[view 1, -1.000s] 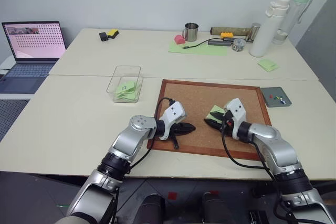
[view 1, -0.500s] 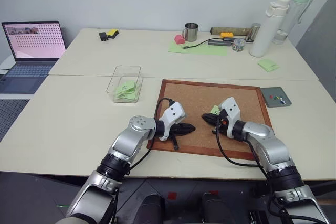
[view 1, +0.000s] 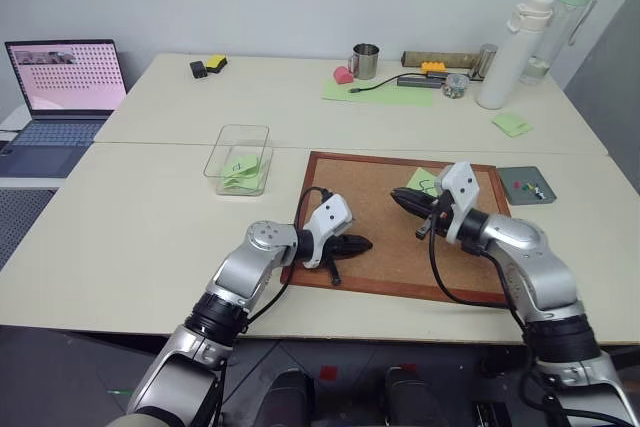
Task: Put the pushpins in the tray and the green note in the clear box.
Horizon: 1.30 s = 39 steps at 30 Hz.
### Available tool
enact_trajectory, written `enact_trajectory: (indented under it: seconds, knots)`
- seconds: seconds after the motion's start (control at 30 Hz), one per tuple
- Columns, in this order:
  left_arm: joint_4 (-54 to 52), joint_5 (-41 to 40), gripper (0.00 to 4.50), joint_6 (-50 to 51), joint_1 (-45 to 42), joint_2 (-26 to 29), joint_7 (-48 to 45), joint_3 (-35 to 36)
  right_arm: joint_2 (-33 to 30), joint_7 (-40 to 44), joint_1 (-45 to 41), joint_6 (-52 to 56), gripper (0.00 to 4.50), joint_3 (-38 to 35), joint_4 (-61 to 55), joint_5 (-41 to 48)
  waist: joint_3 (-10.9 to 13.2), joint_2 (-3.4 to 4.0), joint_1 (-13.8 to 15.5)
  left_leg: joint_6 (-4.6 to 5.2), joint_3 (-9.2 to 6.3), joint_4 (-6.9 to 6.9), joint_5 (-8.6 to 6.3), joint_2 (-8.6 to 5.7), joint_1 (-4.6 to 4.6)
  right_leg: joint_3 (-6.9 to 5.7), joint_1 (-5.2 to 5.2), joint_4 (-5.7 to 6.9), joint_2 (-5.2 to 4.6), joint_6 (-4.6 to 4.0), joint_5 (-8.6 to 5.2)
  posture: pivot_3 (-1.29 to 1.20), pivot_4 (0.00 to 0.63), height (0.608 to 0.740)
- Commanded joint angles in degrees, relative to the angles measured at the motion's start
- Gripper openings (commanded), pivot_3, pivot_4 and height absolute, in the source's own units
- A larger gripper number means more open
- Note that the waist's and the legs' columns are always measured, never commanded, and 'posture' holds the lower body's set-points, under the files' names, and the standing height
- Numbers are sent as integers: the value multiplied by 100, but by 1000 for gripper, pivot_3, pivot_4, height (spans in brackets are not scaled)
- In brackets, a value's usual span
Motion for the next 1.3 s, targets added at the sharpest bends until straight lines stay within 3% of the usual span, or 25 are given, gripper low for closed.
enact_trajectory:
  seconds: [0.03,0.2,0.4,0.63,1.03,1.3]
  knots:
    - [-85,-871,447,678,-287,-275,169,862,-498,359,69,-756,0,298,-138,-552,2,-1,0,0,0,2,0,1,-1,0,-1,0,0,0,0,0,150,740]
    - [-346,-1840,1353,1723,-633,-477,269,1585,-894,654,83,-1322,0,479,-198,-862,7,-8,-14,0,0,2,0,1,-6,-2,-5,0,2,1,0,0,150,740]
    - [-453,-2569,2493,2655,-928,-692,498,1909,-976,820,17,-1736,0,664,-282,-1081,9,-11,-9,-1,-2,-1,0,0,-7,-3,-5,0,1,2,0,0,150,740]
    - [-675,-3088,2493,3323,-930,-713,401,1767,-840,925,-207,-1860,0,953,-576,-1225,10,-14,-14,-2,-4,0,0,0,-5,-4,-4,2,1,1,0,0,150,740]
    - [-619,-3080,2493,3234,-916,-716,499,1681,-654,1027,-485,-1625,0,1233,-1222,-1225,11,-15,0,-10,-6,0,5,0,-5,-5,-4,0,0,0,0,0,150,740]
    - [-796,-3252,1241,3268,-809,-678,438,1711,-686,1069,-527,-1578,0,1217,-1261,-1221,11,-16,3,-11,-6,-1,6,-1,-6,-4,-4,-2,-2,0,0,0,150,740]
